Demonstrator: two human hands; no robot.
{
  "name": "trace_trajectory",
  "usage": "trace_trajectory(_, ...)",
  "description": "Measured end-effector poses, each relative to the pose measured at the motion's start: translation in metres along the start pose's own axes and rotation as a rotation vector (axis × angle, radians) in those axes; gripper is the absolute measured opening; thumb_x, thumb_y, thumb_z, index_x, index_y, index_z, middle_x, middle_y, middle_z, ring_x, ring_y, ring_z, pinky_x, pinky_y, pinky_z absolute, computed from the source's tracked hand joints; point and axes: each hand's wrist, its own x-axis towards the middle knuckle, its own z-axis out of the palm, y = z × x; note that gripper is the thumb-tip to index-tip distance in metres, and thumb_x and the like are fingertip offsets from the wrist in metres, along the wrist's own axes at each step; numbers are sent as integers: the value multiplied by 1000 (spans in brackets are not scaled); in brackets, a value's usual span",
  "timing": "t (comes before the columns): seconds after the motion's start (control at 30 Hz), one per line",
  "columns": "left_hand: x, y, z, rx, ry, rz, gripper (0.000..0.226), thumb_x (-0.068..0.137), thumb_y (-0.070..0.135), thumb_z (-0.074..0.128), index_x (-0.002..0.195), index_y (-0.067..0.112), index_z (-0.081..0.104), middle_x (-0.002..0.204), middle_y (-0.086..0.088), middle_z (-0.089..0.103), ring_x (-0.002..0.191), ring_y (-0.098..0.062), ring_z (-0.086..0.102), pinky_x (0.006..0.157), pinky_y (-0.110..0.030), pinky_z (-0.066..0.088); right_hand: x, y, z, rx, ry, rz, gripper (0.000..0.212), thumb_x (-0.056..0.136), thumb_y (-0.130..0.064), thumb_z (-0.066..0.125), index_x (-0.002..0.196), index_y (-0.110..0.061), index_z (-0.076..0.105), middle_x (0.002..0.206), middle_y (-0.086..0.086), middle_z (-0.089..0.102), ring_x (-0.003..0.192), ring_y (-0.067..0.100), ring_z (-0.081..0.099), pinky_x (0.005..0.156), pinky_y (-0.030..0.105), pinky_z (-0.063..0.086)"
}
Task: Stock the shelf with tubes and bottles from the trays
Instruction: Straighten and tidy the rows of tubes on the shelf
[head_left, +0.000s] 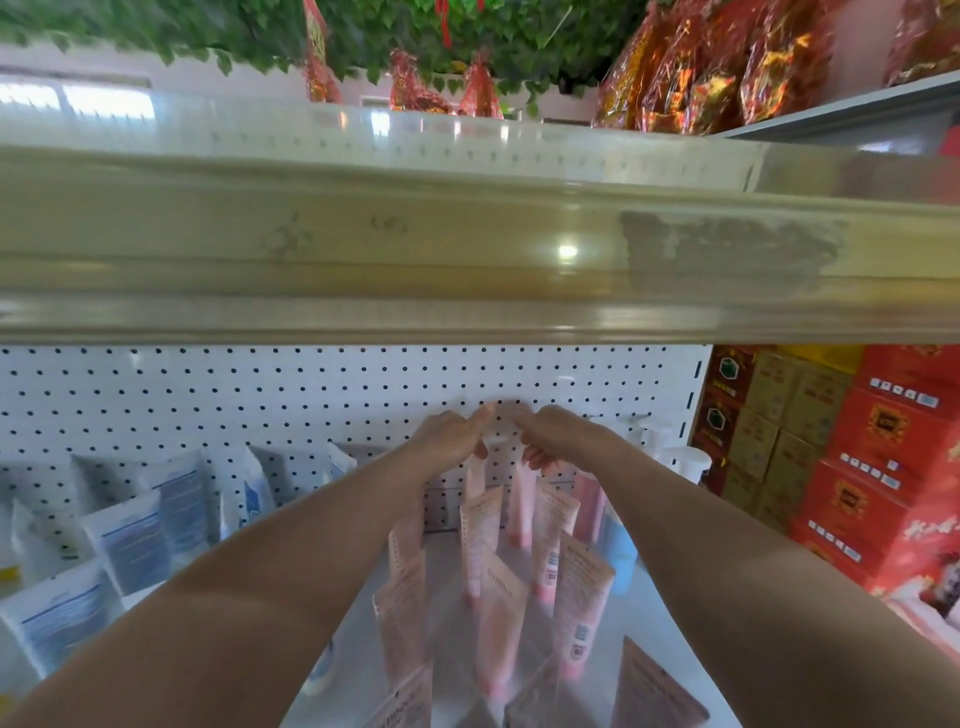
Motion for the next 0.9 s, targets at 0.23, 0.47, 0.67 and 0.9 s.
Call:
trace_trajectory(0.23, 14, -20, 11, 72, 163, 47, 44, 83, 51, 72, 59, 20, 54, 58, 3, 49, 56, -15, 46, 56, -27, 36, 9, 8, 2, -402, 88, -118, 26, 94, -3, 58, 115, -3, 72, 113, 13, 73, 89, 27, 73, 80, 33, 60)
trace_trajectory(0.47, 19, -20, 11, 196, 193, -43, 20, 74, 41, 82, 67, 28, 69, 97, 0, 70, 96, -16, 61, 86, -36, 56, 15, 17, 1, -437, 166, -182, 20, 86, -4, 73, 101, -15, 79, 106, 1, 74, 92, 16, 69, 89, 27, 55)
trace_trajectory(0.67, 19, -16, 10, 228, 251, -28, 10, 75, 28, 84, 72, 28, 74, 106, -2, 67, 96, -18, 65, 89, -37, 55, 19, 21, 2, -451, 203, -214, 11, 84, -13, 77, 89, -22, 80, 96, -4, 75, 87, 14, 69, 72, 24, 49)
trace_trajectory(0.9, 19, -20, 9, 230, 258, 16, 30, 77, 23, 83, 56, 33, 64, 105, -1, 65, 99, -18, 62, 91, -36, 54, 22, 20, 1, -488, 203, -203, 8, 80, -22, 81, 87, -26, 80, 92, -8, 76, 88, 13, 69, 74, 28, 53)
